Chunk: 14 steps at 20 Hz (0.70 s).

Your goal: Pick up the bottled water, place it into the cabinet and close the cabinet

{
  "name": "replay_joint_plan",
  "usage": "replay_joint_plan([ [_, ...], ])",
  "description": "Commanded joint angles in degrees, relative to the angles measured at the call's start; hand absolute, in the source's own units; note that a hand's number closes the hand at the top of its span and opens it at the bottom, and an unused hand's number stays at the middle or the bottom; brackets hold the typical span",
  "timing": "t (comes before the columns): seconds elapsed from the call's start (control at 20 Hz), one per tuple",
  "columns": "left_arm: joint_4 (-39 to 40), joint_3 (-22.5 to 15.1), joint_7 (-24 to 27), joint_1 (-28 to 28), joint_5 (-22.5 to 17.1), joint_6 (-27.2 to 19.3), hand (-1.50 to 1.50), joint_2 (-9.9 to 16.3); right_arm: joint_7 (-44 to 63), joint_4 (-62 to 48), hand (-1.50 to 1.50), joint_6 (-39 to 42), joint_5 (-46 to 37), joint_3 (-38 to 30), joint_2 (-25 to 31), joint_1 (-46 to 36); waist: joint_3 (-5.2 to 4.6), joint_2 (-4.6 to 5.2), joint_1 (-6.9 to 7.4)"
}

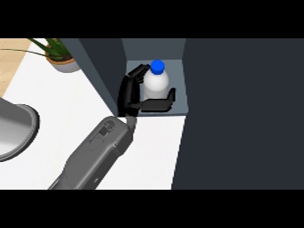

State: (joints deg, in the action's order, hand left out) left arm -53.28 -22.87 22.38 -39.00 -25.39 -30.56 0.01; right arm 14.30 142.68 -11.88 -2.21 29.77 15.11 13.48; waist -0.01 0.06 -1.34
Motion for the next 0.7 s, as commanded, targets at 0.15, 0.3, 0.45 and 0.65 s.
replay_joint_plan([
  [0.15,10.8,4.9,3.3,-6.0,-3.6,1.1,1.5,0.0,3.2,7.0,-1.5,1.6,3.1,-2.9,1.7,0.9,0.0,0.15,0.1],
  [0.3,15.2,3.9,4.4,-9.0,-7.7,-3.0,1.5,0.0,0.8,6.7,-1.5,1.1,1.0,-1.2,1.4,3.9,0.0,0.19,-0.81],
  [0.45,23.3,6.0,5.1,-14.2,-4.8,-2.5,1.5,0.2,-3.1,3.7,-1.5,2.1,1.9,-1.8,1.4,4.4,0.02,0.42,-0.96],
  [0.65,27.2,4.4,6.4,-16.5,-8.0,-6.0,1.5,0.0,-3.4,4.3,-1.5,3.8,4.7,-3.2,2.4,4.6,0.01,0.5,-1.44],
])
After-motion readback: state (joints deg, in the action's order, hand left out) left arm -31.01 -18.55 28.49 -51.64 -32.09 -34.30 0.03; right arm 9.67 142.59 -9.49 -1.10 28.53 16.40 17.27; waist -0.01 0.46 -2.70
